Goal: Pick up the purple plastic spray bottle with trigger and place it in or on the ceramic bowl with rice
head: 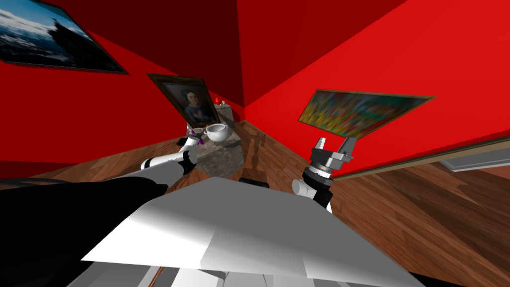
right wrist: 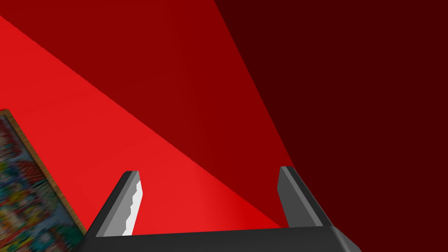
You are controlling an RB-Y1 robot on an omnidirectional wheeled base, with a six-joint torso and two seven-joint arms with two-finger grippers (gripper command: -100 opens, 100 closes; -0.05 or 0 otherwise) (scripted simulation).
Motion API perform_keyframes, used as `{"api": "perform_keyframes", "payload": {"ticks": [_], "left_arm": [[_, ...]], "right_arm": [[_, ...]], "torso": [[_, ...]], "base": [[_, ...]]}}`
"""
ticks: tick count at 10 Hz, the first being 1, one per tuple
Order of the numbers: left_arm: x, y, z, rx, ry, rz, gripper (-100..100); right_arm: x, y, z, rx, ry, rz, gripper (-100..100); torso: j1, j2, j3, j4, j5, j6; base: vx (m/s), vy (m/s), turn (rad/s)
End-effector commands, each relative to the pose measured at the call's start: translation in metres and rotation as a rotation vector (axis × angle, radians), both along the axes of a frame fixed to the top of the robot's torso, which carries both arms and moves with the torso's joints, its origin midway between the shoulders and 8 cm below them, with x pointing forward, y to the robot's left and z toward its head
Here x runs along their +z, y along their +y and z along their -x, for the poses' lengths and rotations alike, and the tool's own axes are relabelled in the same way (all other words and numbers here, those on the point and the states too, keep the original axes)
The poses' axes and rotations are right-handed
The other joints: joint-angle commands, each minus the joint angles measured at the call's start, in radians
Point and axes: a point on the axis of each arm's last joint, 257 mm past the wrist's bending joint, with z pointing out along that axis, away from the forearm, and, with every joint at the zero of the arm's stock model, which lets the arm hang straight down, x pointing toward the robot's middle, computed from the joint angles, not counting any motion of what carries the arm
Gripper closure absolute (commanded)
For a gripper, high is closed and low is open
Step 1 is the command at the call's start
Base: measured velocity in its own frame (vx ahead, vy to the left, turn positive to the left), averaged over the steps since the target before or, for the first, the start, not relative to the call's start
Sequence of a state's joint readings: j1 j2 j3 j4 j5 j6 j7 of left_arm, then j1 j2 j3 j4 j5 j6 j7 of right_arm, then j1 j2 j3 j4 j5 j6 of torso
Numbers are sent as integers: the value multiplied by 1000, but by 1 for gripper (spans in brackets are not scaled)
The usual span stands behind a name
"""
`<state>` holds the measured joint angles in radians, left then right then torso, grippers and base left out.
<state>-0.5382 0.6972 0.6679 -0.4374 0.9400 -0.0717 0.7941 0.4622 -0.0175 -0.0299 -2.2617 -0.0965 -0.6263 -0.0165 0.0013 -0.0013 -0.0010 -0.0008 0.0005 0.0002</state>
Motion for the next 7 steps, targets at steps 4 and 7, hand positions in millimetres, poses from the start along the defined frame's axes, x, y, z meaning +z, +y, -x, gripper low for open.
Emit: {"api": "perform_keyframes", "payload": {"ticks": [4, 7], "left_arm": [[0, 0, 0, -1, 0, 1, 0], [19, -10, -18, 17, -76, -2, 100]], "right_arm": [[0, 0, 0, 0, 0, 0, 0], [0, 0, 0, 0, 0, 0, 0]], "torso": [[0, 0, 0, 0, 0, -1], [1, 1, 1, 1, 0, -1]], "base": [[0, 0, 0], [-19, 44, -12]]}}
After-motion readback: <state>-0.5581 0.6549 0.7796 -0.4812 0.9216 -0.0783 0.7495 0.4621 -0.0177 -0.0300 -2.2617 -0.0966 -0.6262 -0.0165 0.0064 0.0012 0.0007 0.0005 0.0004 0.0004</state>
